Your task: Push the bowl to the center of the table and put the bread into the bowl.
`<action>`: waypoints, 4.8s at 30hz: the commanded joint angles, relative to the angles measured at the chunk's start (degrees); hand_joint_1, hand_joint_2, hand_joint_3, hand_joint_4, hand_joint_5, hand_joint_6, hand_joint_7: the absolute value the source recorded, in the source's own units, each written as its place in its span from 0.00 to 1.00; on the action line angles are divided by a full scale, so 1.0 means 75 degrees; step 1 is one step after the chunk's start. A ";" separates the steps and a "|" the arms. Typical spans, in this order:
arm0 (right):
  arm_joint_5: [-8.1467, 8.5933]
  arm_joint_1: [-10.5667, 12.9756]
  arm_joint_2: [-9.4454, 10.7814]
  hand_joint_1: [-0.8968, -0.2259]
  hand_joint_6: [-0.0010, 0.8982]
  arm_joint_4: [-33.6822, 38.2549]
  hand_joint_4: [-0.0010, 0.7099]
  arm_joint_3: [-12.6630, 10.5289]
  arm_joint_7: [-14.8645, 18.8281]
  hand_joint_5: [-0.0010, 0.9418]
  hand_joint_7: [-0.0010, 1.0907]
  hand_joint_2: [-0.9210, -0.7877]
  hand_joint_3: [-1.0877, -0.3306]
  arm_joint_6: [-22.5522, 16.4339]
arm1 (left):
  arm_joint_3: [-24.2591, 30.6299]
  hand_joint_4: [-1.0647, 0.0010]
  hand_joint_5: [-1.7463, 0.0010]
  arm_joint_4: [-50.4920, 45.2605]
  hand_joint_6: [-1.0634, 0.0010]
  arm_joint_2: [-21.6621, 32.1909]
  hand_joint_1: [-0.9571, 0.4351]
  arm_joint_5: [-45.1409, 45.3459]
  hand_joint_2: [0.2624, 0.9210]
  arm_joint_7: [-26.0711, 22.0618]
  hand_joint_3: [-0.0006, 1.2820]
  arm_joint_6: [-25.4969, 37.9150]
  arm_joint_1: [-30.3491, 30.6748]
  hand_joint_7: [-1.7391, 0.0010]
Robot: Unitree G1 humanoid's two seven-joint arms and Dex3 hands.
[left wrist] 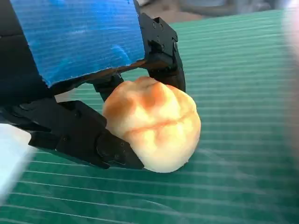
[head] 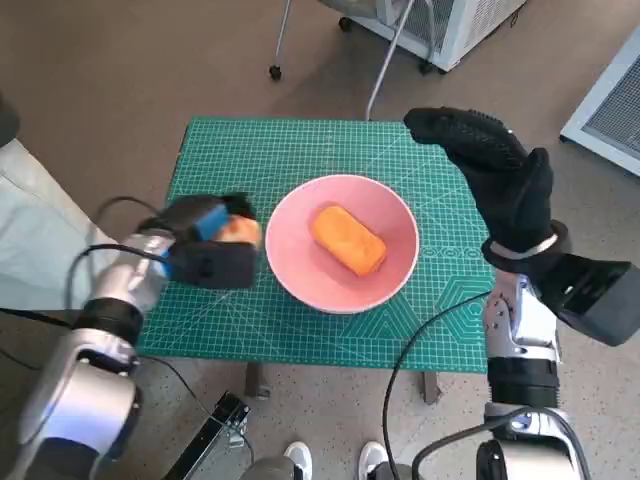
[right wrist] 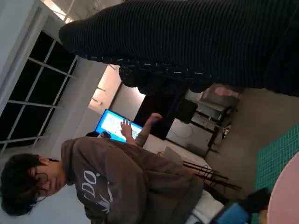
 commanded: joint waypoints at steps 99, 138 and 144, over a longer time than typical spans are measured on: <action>-0.1605 -0.0682 0.0344 0.37 0.00 -0.0090 0.10 0.0703 -0.2227 0.29 0.61 0.00 0.41 0.0087 | 0.4233 0.65 1.00 -0.9674 0.69 -0.2014 0.42 -0.4943 1.00 -0.1236 0.18 -0.0036 0.3331 0.83; -0.1709 -0.0366 0.0196 0.36 0.00 -0.0484 0.19 0.0849 -0.2188 0.14 0.55 0.00 0.38 -0.0256 | 0.4002 0.73 1.00 -0.9631 0.75 -0.2618 0.41 -0.5690 1.00 -0.1290 0.23 0.0062 0.3077 0.83; -0.1664 -0.0233 0.0171 0.34 0.00 -0.0701 0.19 0.0838 -0.2187 0.13 0.54 0.00 0.38 -0.0146 | 0.3963 0.73 1.00 -0.9761 0.76 -0.2628 0.41 -0.5870 1.00 -0.1434 0.23 0.0204 0.3082 0.83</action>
